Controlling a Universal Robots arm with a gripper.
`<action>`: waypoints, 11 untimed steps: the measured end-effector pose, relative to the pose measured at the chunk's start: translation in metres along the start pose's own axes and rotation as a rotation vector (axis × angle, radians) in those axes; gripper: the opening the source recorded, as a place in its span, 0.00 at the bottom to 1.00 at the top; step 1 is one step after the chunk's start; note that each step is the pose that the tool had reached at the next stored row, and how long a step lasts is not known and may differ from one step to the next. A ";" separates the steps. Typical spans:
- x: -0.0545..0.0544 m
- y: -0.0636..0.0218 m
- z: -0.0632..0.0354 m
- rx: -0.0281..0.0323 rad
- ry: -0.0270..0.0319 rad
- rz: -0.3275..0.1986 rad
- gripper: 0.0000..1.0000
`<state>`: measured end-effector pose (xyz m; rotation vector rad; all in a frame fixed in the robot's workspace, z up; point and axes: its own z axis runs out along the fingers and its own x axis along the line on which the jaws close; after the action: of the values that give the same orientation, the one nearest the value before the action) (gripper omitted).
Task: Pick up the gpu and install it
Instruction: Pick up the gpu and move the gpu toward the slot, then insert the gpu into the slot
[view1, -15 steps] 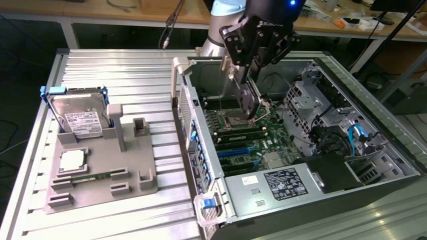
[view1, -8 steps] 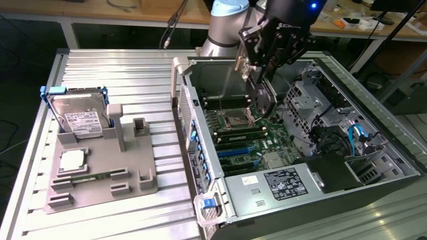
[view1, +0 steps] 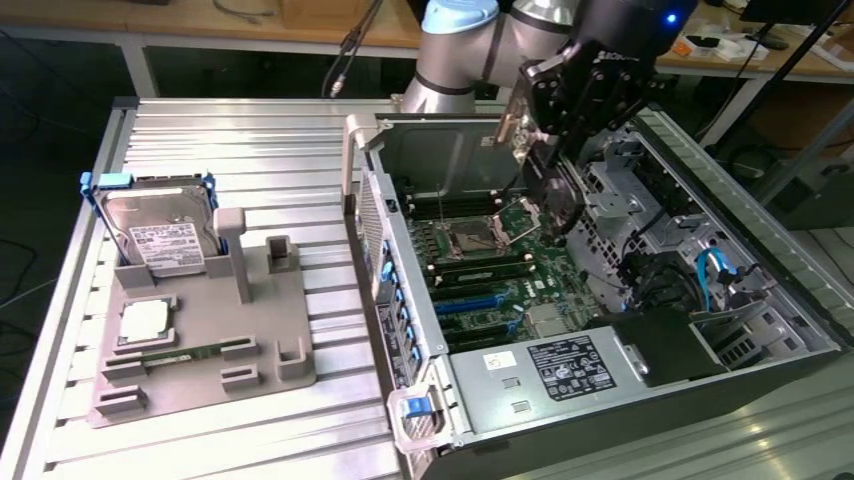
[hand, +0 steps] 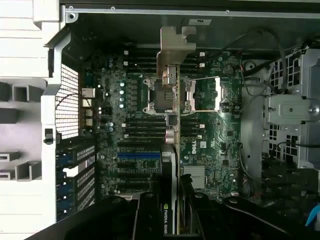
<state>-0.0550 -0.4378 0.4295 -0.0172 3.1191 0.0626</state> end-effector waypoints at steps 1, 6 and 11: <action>-0.005 -0.0001 0.0005 -0.0001 0.0000 0.000 0.27; -0.018 -0.0003 0.0017 0.0000 -0.0001 0.000 0.27; -0.018 -0.0002 0.0018 -0.0005 0.0009 -0.023 0.27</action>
<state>-0.0373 -0.4377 0.4281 -0.0536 3.1191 0.0630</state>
